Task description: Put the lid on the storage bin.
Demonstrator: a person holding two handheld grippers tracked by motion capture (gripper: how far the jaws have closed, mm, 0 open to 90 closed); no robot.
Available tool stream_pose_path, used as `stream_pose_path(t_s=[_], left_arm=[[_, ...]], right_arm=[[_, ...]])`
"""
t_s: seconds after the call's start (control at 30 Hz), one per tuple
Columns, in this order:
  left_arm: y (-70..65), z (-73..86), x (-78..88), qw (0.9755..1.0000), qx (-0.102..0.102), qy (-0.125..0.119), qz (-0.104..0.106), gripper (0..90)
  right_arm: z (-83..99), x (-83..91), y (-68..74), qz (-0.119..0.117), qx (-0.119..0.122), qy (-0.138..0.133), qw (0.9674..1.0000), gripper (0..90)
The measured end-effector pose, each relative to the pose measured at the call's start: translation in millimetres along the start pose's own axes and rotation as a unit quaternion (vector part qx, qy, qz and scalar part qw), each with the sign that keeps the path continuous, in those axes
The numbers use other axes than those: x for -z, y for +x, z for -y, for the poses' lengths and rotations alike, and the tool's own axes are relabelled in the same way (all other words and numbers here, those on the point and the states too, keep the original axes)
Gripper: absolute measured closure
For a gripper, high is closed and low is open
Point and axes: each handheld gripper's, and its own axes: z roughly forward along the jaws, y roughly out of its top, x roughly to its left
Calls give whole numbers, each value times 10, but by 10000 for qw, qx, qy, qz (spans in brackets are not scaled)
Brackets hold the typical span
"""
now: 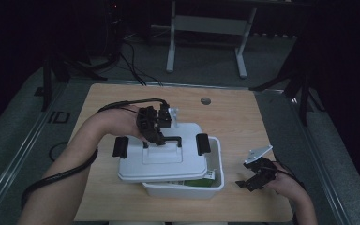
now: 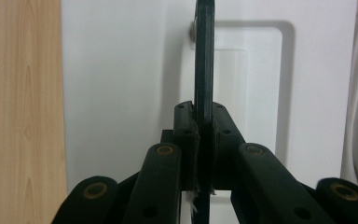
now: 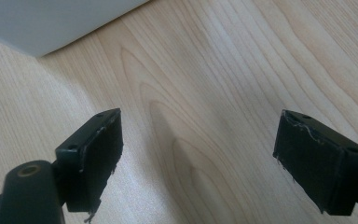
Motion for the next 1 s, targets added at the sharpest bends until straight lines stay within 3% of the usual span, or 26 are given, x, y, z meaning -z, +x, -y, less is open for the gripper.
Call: stream_pose_path(t_s=[0.03, 0.4, 1.0], left_arm=[[1, -71, -34, 10000, -90, 29, 15, 843], [-23, -410, -167, 9995, -267, 148, 100, 843], [-46, -582, -427, 9984, -381, 258, 333, 843]], right_arm=[[11, 0, -5, 8, -26, 18, 10000, 150], [54, 15, -12, -6, -28, -32, 10000, 150], [94, 6, -13, -30, -65, -69, 10000, 150]])
